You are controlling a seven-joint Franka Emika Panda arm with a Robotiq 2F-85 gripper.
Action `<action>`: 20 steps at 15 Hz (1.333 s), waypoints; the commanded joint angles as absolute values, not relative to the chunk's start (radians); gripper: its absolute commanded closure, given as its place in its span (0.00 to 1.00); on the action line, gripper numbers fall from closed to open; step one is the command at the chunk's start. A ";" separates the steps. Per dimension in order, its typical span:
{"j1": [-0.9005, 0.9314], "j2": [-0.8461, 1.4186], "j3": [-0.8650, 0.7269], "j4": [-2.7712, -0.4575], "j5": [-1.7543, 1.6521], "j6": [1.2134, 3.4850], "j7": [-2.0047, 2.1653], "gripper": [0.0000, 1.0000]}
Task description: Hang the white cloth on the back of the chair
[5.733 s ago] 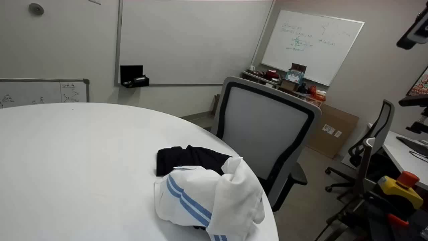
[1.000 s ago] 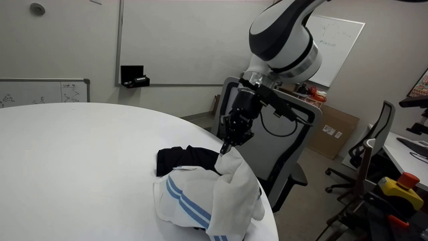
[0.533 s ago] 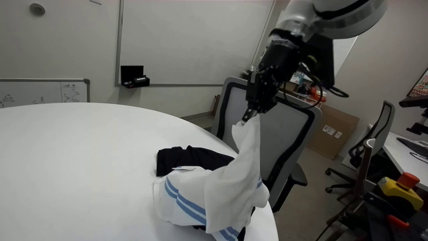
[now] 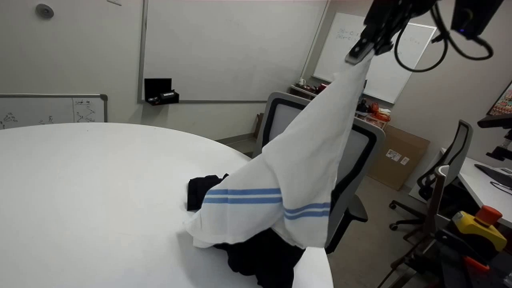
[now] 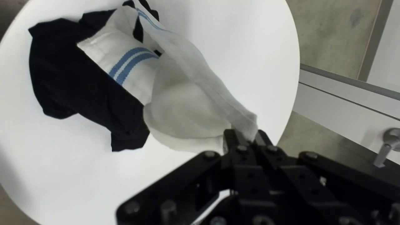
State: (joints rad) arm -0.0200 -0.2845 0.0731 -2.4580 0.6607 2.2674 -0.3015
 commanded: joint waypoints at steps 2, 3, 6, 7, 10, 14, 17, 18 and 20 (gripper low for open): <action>0.023 -0.549 -0.001 -2.513 0.608 2.215 -0.291 0.99; 0.027 -0.587 -0.012 -2.512 0.598 2.214 -0.287 0.99; 0.030 -0.648 -0.044 -2.481 0.565 2.213 -0.268 0.99; 0.031 -0.663 -0.053 -2.478 0.556 2.218 -0.265 0.99; 0.027 -0.669 -0.086 -2.453 0.535 2.227 -0.254 0.99; 0.015 -0.657 -0.133 -2.420 0.521 2.240 -0.238 0.99; 0.004 -0.633 -0.169 -2.385 0.510 2.240 -0.219 0.99; -0.001 -0.624 -0.181 -2.372 0.509 2.239 -0.214 0.99; -0.009 -0.606 -0.201 -2.346 0.510 2.241 -0.206 0.99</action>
State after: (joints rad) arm -0.0040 -0.6495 -0.1775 -2.4053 0.5325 2.2377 -0.2462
